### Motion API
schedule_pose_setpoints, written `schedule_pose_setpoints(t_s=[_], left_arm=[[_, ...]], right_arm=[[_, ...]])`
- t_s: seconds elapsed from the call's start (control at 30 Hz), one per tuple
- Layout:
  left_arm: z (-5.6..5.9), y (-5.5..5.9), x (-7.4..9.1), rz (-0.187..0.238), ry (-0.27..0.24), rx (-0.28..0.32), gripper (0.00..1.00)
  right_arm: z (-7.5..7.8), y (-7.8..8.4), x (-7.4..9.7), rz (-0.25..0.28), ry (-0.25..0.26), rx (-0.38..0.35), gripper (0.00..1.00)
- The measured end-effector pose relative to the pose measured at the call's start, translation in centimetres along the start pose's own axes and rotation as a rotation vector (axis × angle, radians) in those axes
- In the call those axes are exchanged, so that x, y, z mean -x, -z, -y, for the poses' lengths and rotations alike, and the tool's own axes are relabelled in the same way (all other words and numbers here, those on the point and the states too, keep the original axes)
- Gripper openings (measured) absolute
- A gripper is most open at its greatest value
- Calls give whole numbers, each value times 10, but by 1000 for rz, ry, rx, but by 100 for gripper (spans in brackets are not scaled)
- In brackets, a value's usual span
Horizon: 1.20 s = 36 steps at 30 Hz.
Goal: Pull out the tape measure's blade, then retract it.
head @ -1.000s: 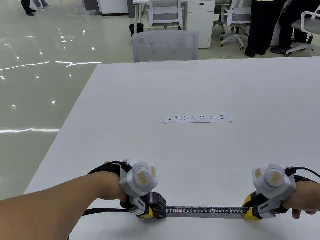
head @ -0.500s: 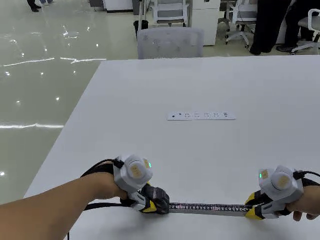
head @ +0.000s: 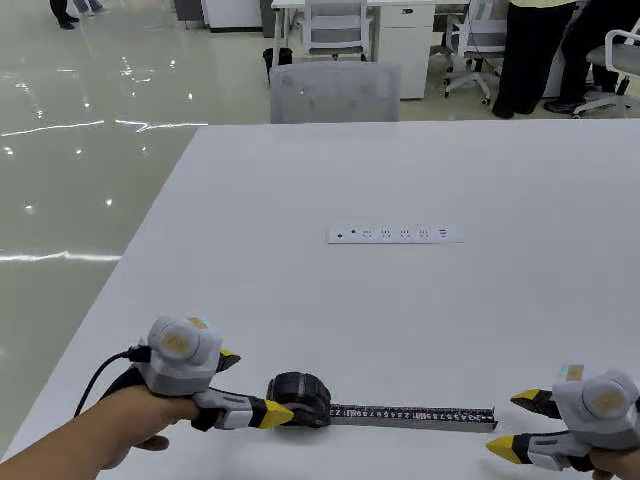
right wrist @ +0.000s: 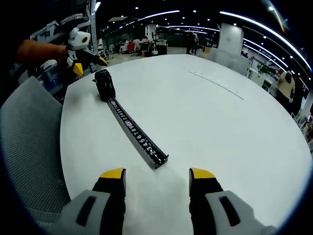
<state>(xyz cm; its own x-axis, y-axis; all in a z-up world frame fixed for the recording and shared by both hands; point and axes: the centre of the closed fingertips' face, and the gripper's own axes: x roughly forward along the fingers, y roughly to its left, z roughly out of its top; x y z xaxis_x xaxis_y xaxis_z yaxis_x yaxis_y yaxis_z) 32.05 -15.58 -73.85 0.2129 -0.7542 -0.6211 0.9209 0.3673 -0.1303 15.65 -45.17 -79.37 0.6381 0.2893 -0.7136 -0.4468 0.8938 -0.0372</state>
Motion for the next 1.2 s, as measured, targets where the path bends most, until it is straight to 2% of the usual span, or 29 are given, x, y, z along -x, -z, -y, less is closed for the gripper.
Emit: schedule_pose_setpoints(t_s=[0.03,0.1,0.13,0.17,0.27,0.3,0.4,0.5,0.57,0.63,0.7,0.8,0.87,0.97,1.0,1.03,1.13,1.2], left_arm=[[-3,0,5,32,-25,2,87],[-14,-6,15,102,-110,-41,100],[-16,-6,24,130,-126,-48,99],[-14,-2,29,118,-124,-32,100],[-20,1,49,138,-189,-21,100],[-17,5,56,143,-179,-12,100],[-15,9,72,164,-204,2,100],[-11,18,82,169,-207,7,100],[-8,24,87,171,-214,-3,100],[-7,30,90,175,-215,-3,100],[-2,38,91,171,-204,10,100],[10,46,91,160,-177,0,100],[15,50,90,151,-167,1,100],[15,59,90,118,-155,37,100],[15,58,91,124,-159,27,100],[14,58,92,126,-173,23,100],[16,53,95,156,-184,46,100],[15,52,97,159,-192,41,100]], right_arm=[[3,-1,8,22,48,-8,52],[3,-1,19,47,79,-16,55],[1,2,26,47,92,-5,59],[0,3,31,54,96,-4,62],[-8,2,47,95,101,-30,70],[-9,2,54,112,114,-40,72],[-14,4,65,120,122,-40,76],[-18,4,73,124,128,-36,76],[-21,9,77,110,131,-8,78],[-24,12,83,116,137,-19,84],[-25,13,90,137,133,-81,89],[-24,13,98,153,147,-63,96],[-24,10,102,177,140,-93,100],[-23,10,108,182,162,-93,100],[-23,11,109,173,167,-78,100],[-20,16,111,150,196,-36,100],[-21,24,112,154,203,-54,100],[-24,25,114,162,203,-77,100]])
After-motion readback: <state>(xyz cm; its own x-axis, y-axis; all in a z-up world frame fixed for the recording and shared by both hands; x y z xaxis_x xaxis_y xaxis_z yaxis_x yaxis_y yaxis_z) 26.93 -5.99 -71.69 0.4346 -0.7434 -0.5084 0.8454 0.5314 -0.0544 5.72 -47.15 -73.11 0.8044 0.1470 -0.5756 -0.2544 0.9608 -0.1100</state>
